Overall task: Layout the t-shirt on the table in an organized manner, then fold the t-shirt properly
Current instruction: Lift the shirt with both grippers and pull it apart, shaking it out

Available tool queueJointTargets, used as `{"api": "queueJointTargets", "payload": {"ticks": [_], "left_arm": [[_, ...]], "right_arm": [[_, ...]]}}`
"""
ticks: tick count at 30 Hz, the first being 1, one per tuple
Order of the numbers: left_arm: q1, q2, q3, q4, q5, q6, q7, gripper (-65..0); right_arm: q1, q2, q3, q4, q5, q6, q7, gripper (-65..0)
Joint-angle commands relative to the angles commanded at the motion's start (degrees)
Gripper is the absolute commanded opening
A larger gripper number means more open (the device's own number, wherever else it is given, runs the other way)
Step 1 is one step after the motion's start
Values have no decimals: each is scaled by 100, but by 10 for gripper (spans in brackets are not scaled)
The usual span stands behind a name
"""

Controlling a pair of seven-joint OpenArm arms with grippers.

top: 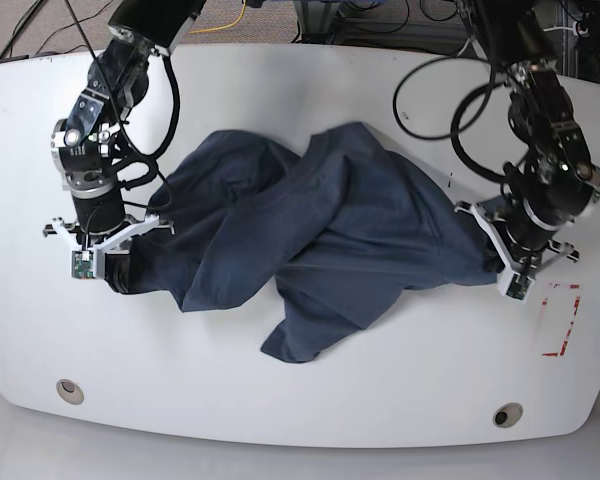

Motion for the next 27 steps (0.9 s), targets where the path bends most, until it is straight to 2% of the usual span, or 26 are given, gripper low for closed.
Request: {"api": "queueJointTargets", "payload": {"ticks": [5,9,12,18,27], "left_arm": [[-985,-62,0,-26,35,-9,343,-650],[-1547,-88,0,-35,26,-9,589,-650],[-2075,-88,0,-26,35,-9,800,-650],[-2945,-132,0,-44,53,-9,826,-650],[-4053,-343,-97,-88,62,-9,844,-650]], "right_arm": [[818,211,-9,-62,35,0,-396,-650],[1327,273,-18,-237,0,9,-475,-650],[1741,492,-53,-457,9,9,-510,-650],[2497,976,-475,-1020,35,9,-510,-650],[3578,1415,-888,-1556,44,9,-510,-650]]}}
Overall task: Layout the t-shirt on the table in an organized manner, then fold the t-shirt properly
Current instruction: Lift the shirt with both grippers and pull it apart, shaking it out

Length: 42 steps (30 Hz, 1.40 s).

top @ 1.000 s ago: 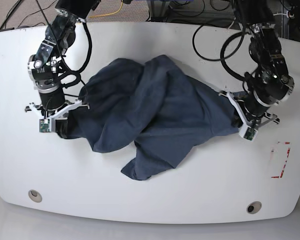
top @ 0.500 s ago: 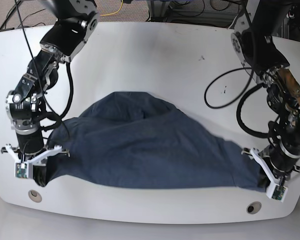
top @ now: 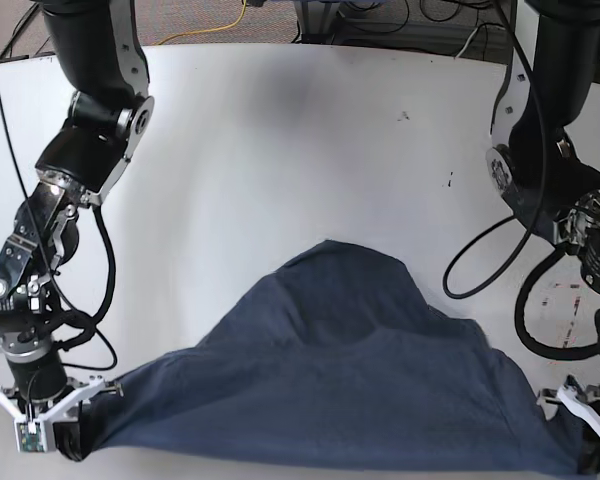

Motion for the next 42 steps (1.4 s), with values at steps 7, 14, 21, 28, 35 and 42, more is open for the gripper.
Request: {"api": "queueJointTargets", "payload": {"ticks": [7,14,21,28,35,42], "left_arm": [[-862,-79,-264,-431,0,9,9,-650],[-1776,-158,-413,-1275,-9,9,0,-650],[-2400,-141,-440,-1811,-35,9,0,-650],[-2154,0,-448,-1829,-44,9,62,-650],[-1143,44,-466,-1336,-53,-18,229,-650],[431,97,-536,-730,-369,-18,251,-650]], "right_arm": [[826,316,-404,-404,9,0,0,-650],[1626,510,-730,-844,9,255,0,-650],[2356,536,-738,-1090,-35,554,-466,-650],[2145,536,-712,-712,-18,800,-1020,-650],[914,527,-571,246,0,818,-1231,-650],[-738,299,-167,1169,0,818,-1371,-650]]}}
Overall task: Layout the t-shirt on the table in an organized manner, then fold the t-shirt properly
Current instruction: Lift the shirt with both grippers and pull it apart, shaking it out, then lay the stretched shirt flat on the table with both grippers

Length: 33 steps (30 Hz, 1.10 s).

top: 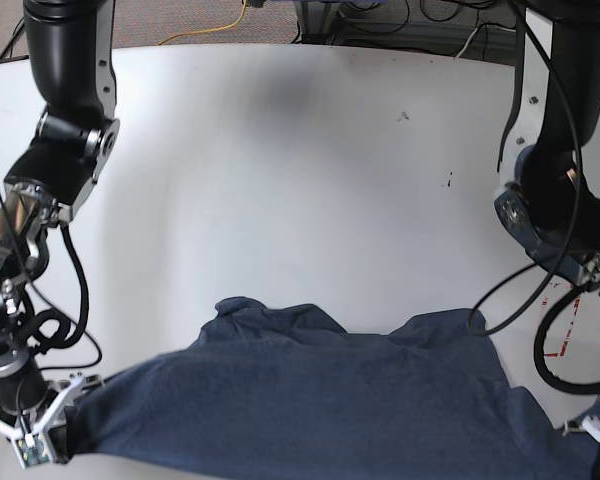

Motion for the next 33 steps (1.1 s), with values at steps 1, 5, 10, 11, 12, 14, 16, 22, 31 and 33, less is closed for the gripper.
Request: {"api": "queueJointTargets", "payload": {"ticks": [1,5,10,11,12,14,16,22,31,33], "left_arm": [[105,0,-18,26,-26,0,0,-650],[1099,9,-193,264,-264,0,0,-650],[2171,-9,-220,448,-334,0,0,-650],[2409,-18,-220,501,-334,0,0,-650],[2620,-44,-220,554,-343,0,0,-650],[2963,-149,-229,677,-343,0,0,-650],[3279,-220,-229,756,-343,0,0,-650],[4220,-325,-422,826,-404,-9,-13,-650],[5240,-598,-1002,826,-1451,-9,-13,-650],[5451,-624,-1002,826,-1582,-9,-13,-650]], "right_arm": [[-97,-26,35,53,0,0,0,-650],[-1002,-237,255,431,0,0,-9,-650],[-1899,-466,501,589,0,0,-18,-650],[-2075,-510,563,607,0,0,-88,-650],[-2198,-545,607,615,0,0,-176,-650],[-2382,-571,712,642,0,35,-360,-650],[-2541,-571,782,651,0,158,-475,-650],[-3095,-598,1073,651,0,523,-730,-650],[-3912,-853,1371,651,-9,523,-738,-650],[-4105,-862,1371,651,-9,523,-738,-650]]}}
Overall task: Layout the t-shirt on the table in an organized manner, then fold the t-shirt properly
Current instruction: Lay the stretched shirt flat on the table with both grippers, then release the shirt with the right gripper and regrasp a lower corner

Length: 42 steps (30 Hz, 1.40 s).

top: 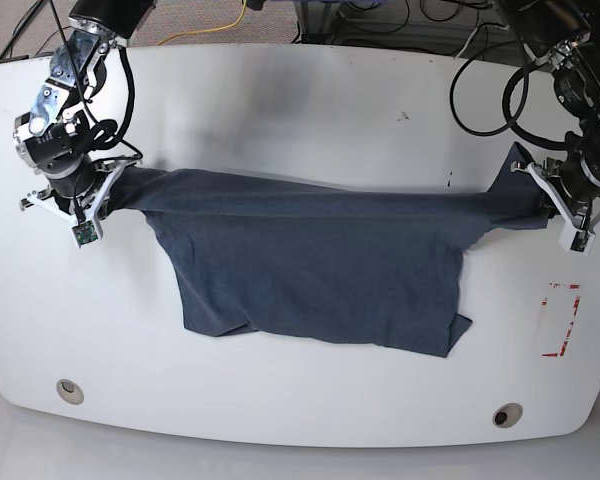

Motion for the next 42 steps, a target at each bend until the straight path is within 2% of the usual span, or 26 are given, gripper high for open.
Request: {"api": "queueJointTargets", "payload": {"ticks": [10,17,19,28,31,35,40,42], "left_arm": [[809,9,-9,-9,-44,0,-18,-650],[1064,9,-9,-9,-35,0,-18,-650],[1116,9,-9,-9,-35,0,-18,-650],[1204,-158,-18,-9,-35,0,-26,-650],[1204,-158,-18,-9,-35,0,-26,-650],[1169,-167,-18,-9,-26,0,-26,-650],[1160,-167,-18,-9,-26,0,-123,-650],[1160,-167,-18,-18,-18,9,-149,-650]], "right_arm": [[-624,-519,9,0,0,0,26,-650],[-800,-730,9,-9,-53,-13,26,-640],[-853,-765,9,-9,-53,-22,35,-595],[-818,-800,9,-26,-35,-22,44,-57],[-633,-800,9,-44,-53,-22,105,-2],[-396,-800,0,-185,-35,-22,387,-2],[422,-800,-26,-738,9,-13,721,-2],[1037,-800,-26,-1248,9,0,774,-2]]}}
